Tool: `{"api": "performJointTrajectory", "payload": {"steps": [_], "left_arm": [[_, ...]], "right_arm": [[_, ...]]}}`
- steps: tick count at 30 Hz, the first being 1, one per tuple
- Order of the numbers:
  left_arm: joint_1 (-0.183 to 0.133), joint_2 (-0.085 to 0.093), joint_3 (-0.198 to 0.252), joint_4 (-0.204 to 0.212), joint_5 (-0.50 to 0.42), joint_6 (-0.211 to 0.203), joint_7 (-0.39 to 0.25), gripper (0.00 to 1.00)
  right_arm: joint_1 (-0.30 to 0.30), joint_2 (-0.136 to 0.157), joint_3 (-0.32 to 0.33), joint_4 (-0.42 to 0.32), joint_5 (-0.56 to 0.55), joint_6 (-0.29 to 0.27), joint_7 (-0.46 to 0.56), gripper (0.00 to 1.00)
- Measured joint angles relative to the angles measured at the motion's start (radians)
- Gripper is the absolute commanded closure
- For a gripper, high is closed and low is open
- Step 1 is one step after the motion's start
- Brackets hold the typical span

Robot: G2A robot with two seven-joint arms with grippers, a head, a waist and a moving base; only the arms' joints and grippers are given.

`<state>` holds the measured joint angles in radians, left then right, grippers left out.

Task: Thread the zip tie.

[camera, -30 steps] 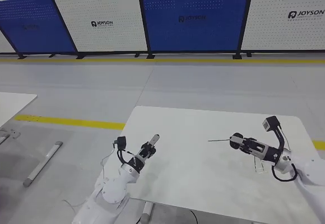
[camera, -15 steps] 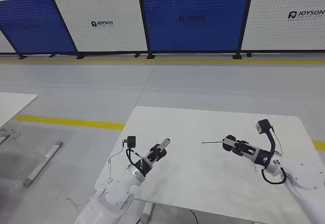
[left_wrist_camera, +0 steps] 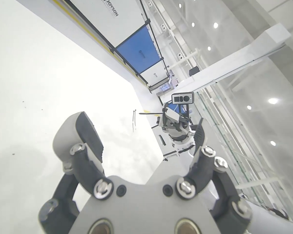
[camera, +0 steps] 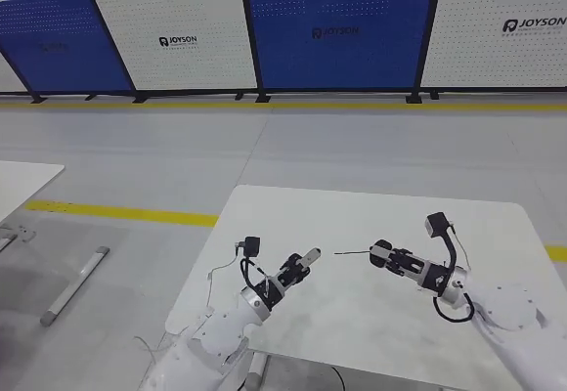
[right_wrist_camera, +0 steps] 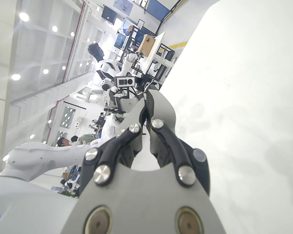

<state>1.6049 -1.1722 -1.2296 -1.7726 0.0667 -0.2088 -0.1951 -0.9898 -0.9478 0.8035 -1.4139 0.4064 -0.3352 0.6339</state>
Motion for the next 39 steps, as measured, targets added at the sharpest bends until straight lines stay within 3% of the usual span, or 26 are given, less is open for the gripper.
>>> {"api": "performJointTrajectory", "payload": {"steps": [4,8,12,24,28,31,33,39], "left_arm": [[-0.013,-0.004,0.012,0.037,-0.063,-0.018,-0.013,0.0],[-0.07,-0.019,0.063,0.107,-0.175,-0.032,-0.032,0.0],[-0.135,-0.037,0.128,0.171,-0.259,-0.05,-0.037,0.0],[-0.146,-0.041,0.142,0.178,-0.278,-0.037,-0.04,0.0],[-0.184,-0.053,0.167,0.191,-0.356,-0.025,-0.034,0.0],[-0.224,-0.067,0.193,0.207,-0.384,-0.023,0.021,0.0],[-0.252,-0.076,0.212,0.223,-0.396,0.002,0.061,0.0],[-0.255,-0.077,0.215,0.225,-0.396,0.005,0.064,0.0]], "right_arm": [[-0.035,-0.013,0.017,-0.033,-0.004,-0.005,-0.125,1.0],[-0.054,-0.047,-0.02,-0.037,-0.067,-0.005,-0.25,1.0],[-0.042,-0.081,-0.061,0.013,-0.057,-0.005,-0.244,1.0],[-0.039,-0.083,-0.064,0.02,-0.057,-0.005,-0.241,1.0],[-0.039,-0.083,-0.064,0.02,-0.057,-0.005,-0.241,1.0],[-0.039,-0.083,-0.064,0.02,-0.057,-0.005,-0.241,1.0],[-0.039,-0.083,-0.064,0.02,-0.057,-0.005,-0.241,1.0],[-0.039,-0.083,-0.064,0.02,-0.057,-0.005,-0.241,1.0]]}}
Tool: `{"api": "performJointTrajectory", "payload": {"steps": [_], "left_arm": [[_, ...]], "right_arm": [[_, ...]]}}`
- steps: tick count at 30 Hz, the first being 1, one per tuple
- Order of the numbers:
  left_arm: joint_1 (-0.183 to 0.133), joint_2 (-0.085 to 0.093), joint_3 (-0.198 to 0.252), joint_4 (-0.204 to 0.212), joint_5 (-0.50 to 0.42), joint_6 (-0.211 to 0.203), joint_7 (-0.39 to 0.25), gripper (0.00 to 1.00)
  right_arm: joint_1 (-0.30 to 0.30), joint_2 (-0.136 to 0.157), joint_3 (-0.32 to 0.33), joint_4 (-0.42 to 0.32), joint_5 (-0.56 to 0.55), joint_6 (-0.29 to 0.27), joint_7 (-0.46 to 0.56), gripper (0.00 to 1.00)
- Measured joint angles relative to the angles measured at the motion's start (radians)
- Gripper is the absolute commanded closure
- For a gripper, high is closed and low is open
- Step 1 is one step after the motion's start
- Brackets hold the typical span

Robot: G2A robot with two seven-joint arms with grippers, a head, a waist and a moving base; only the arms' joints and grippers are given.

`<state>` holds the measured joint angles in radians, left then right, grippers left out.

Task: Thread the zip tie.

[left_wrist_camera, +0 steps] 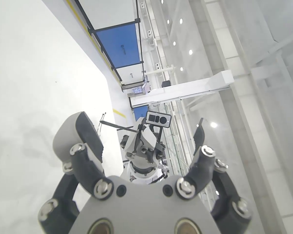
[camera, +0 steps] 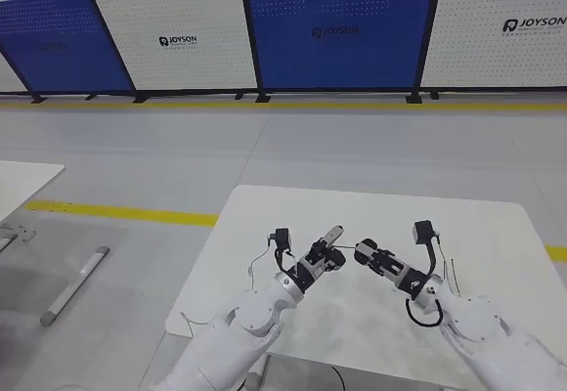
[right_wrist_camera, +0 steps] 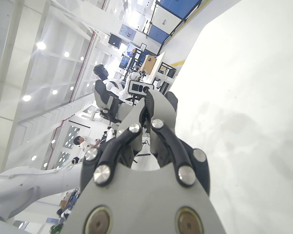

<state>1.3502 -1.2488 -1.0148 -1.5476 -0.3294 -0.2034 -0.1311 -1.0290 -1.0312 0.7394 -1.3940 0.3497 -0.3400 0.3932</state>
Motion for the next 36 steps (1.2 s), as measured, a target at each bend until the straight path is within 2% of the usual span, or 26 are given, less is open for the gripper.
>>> {"api": "performJointTrajectory", "payload": {"steps": [5,12,13,14,15,17,18,20,22,29,36], "left_arm": [[0.003,0.0,0.001,-0.001,0.008,-0.007,0.005,0.0],[0.001,-0.002,0.005,0.036,0.062,-0.082,-0.003,0.0],[0.001,-0.002,0.004,0.04,0.068,-0.094,-0.007,0.09],[0.002,-0.002,0.004,0.045,0.072,-0.107,-0.01,0.3],[0.002,-0.002,0.003,0.048,0.073,-0.112,-0.011,0.56],[0.001,-0.003,0.003,0.05,0.073,-0.12,-0.019,0.65],[0.001,-0.003,0.003,0.049,0.073,-0.123,-0.024,0.78],[0.002,-0.002,0.004,0.048,0.073,-0.129,-0.041,0.83],[0.003,-0.002,0.003,0.048,0.074,-0.127,-0.051,0.98],[0.005,-0.001,-0.001,0.044,0.071,-0.116,-0.074,1.0],[0.008,-0.004,0.0,0.037,0.081,-0.108,-0.051,1.0]], "right_arm": [[0.0,0.0,0.0,0.0,0.0,0.0,0.0,1.0],[0.0,0.0,0.0,0.0,0.0,0.0,0.0,1.0],[0.0,0.0,0.0,0.0,0.0,0.0,0.0,1.0],[0.0,0.0,0.0,0.0,0.0,0.0,0.0,1.0],[0.0,0.0,0.0,0.0,0.0,0.0,0.0,1.0],[0.0,0.0,0.0,0.0,0.0,0.0,0.0,1.0],[0.0,0.0,0.0,0.0,0.0,0.0,0.0,1.0],[0.0,0.0,0.0,0.0,0.0,0.0,0.0,1.0],[0.0,0.0,0.0,0.0,0.0,0.0,0.0,1.0],[0.0,0.0,0.0,0.0,0.0,0.0,0.0,1.0],[0.0,0.0,0.0,0.0,0.0,0.0,0.0,1.0]]}}
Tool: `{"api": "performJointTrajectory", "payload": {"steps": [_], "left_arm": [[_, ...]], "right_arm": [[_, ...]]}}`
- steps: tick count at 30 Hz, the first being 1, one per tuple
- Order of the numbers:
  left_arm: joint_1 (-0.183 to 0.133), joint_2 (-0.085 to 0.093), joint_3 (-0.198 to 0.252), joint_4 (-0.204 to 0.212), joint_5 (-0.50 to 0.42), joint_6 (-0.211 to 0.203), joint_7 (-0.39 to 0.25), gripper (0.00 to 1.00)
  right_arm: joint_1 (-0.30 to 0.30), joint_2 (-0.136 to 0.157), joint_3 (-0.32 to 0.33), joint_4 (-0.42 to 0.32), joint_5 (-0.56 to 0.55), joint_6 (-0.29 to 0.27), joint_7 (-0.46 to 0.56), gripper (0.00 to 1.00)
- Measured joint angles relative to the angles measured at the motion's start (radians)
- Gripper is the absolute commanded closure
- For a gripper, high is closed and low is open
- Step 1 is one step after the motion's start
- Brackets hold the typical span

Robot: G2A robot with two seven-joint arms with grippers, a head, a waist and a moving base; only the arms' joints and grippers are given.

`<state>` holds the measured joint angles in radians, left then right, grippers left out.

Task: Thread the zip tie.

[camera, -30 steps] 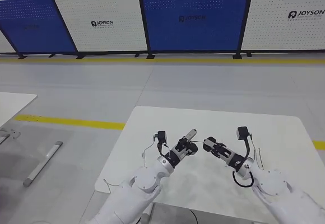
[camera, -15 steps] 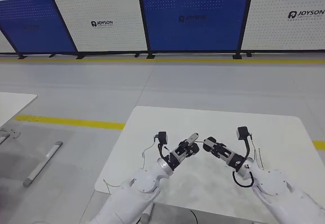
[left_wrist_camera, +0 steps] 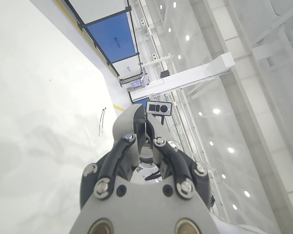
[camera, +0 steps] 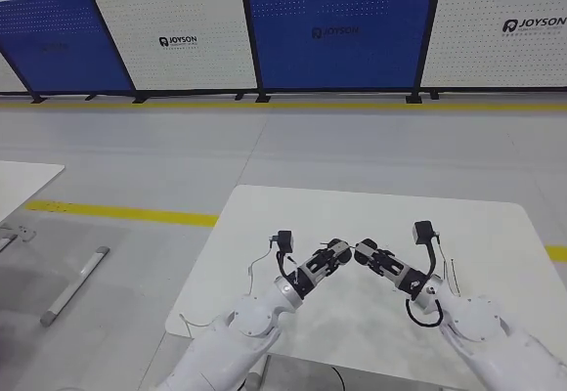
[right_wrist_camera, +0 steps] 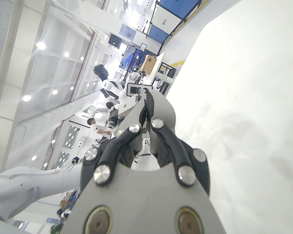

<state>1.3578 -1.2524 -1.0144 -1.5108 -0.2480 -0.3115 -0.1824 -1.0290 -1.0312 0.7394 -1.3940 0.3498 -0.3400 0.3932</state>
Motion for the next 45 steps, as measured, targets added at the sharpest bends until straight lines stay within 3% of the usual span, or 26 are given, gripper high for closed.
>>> {"api": "performJointTrajectory", "payload": {"steps": [6,7,8,9,16,21,28,33,41,45], "left_arm": [[0.0,-0.002,0.003,-0.006,0.016,0.007,0.009,1.0],[0.0,-0.002,0.004,-0.007,0.019,0.008,0.01,1.0],[0.0,-0.002,0.004,-0.008,0.026,0.009,0.013,1.0],[0.001,-0.002,0.004,-0.008,0.031,0.009,0.017,1.0],[0.005,-0.007,0.016,-0.014,0.111,0.022,0.097,1.0],[0.01,-0.01,0.008,-0.022,0.074,0.044,0.114,1.0],[0.084,0.007,-0.091,-0.077,0.048,0.065,0.152,1.0],[0.104,0.016,-0.123,-0.075,0.033,0.133,0.101,1.0],[0.103,0.015,-0.122,-0.076,0.033,0.131,0.104,1.0],[0.114,0.014,-0.129,-0.108,0.0,0.102,0.099,1.0]], "right_arm": [[0.0,0.0,0.0,0.0,0.0,0.0,0.0,1.0],[0.0,0.0,0.0,0.0,0.0,0.0,0.0,0.74],[0.0,0.0,0.0,0.0,0.0,0.0,0.0,0.57],[-0.002,0.0,0.001,-0.002,-0.001,0.001,-0.002,0.0],[-0.026,-0.005,0.033,-0.024,0.018,0.027,0.031,0.0],[-0.044,-0.006,0.072,-0.013,0.041,0.023,0.05,0.0],[-0.099,0.009,0.167,0.013,0.085,0.007,0.08,0.0],[-0.114,0.011,0.191,0.007,0.109,0.014,0.115,0.0],[-0.113,0.011,0.191,0.008,0.108,0.014,0.114,0.0],[-0.113,0.011,0.191,0.008,0.108,0.014,0.114,0.0]]}}
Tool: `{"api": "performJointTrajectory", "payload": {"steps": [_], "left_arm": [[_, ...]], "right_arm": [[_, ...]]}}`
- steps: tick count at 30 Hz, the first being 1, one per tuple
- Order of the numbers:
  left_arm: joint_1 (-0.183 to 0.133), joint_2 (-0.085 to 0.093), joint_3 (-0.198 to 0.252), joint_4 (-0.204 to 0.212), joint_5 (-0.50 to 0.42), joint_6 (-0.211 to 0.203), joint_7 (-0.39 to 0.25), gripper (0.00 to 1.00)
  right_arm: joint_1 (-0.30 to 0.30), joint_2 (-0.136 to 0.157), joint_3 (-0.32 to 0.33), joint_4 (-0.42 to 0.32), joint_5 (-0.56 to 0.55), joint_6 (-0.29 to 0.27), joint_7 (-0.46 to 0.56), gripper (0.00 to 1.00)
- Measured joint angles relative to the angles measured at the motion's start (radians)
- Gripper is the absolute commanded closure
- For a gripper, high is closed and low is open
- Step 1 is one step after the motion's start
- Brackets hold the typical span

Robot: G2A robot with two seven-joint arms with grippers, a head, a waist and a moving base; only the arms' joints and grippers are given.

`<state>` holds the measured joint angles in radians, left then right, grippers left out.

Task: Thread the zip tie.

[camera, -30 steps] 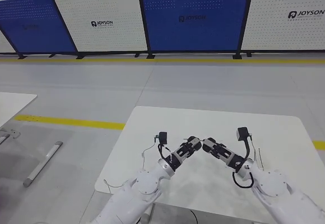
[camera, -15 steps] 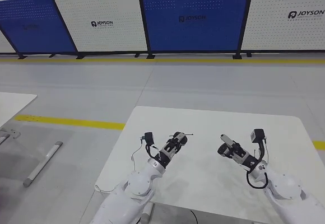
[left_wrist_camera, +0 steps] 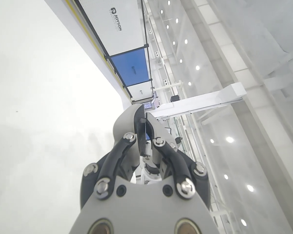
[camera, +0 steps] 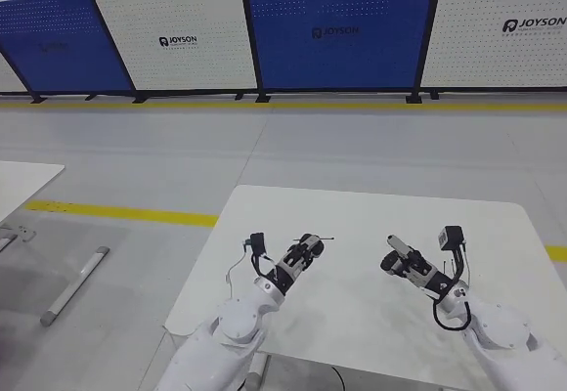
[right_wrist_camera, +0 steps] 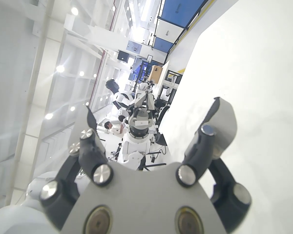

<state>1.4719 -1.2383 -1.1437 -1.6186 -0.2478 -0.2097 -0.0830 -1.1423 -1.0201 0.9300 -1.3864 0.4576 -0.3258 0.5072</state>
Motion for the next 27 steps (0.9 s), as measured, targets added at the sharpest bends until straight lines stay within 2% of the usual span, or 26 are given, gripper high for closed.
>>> {"api": "performJointTrajectory", "payload": {"steps": [4,5,7,10,11,14,17,20,22,25,27], "left_arm": [[0.053,0.008,-0.05,-0.092,-0.065,-0.072,-0.04,1.0],[0.081,0.012,-0.073,-0.134,-0.088,-0.103,-0.052,1.0],[0.126,0.017,-0.112,-0.208,-0.118,-0.134,-0.068,1.0],[0.218,0.022,-0.189,-0.376,-0.155,-0.131,-0.099,1.0],[0.243,0.022,-0.211,-0.419,-0.165,-0.13,-0.11,1.0],[0.319,0.015,-0.279,-0.537,-0.174,-0.13,-0.128,1.0],[0.373,0.003,-0.322,-0.614,-0.178,-0.13,-0.155,1.0],[0.411,-0.012,-0.349,-0.651,-0.173,-0.13,-0.183,1.0],[0.424,-0.022,-0.356,-0.657,-0.167,-0.13,-0.199,1.0],[0.43,-0.036,-0.356,-0.635,-0.157,-0.13,-0.227,1.0],[0.419,-0.045,-0.347,-0.602,-0.146,-0.13,-0.229,1.0]], "right_arm": [[0.0,0.0,0.0,0.0,0.0,0.0,0.0,0.0],[0.0,0.0,0.0,0.0,0.0,0.0,0.0,0.0],[0.0,0.0,0.0,0.0,0.0,0.0,0.0,0.0],[0.0,0.0,0.0,0.0,0.0,0.0,0.0,0.0],[0.0,0.0,0.0,0.0,0.0,0.0,0.0,0.0],[0.0,0.0,0.0,0.0,0.0,0.0,0.0,0.0],[0.0,0.0,0.0,0.0,0.0,0.0,0.0,0.0],[0.0,0.0,0.0,0.0,0.0,0.0,0.0,0.0],[0.0,0.0,0.0,0.0,0.0,0.0,0.0,0.0],[0.0,0.0,0.0,0.0,0.0,0.0,0.0,0.0],[0.0,0.0,0.0,0.0,0.0,0.0,0.0,0.0]]}}
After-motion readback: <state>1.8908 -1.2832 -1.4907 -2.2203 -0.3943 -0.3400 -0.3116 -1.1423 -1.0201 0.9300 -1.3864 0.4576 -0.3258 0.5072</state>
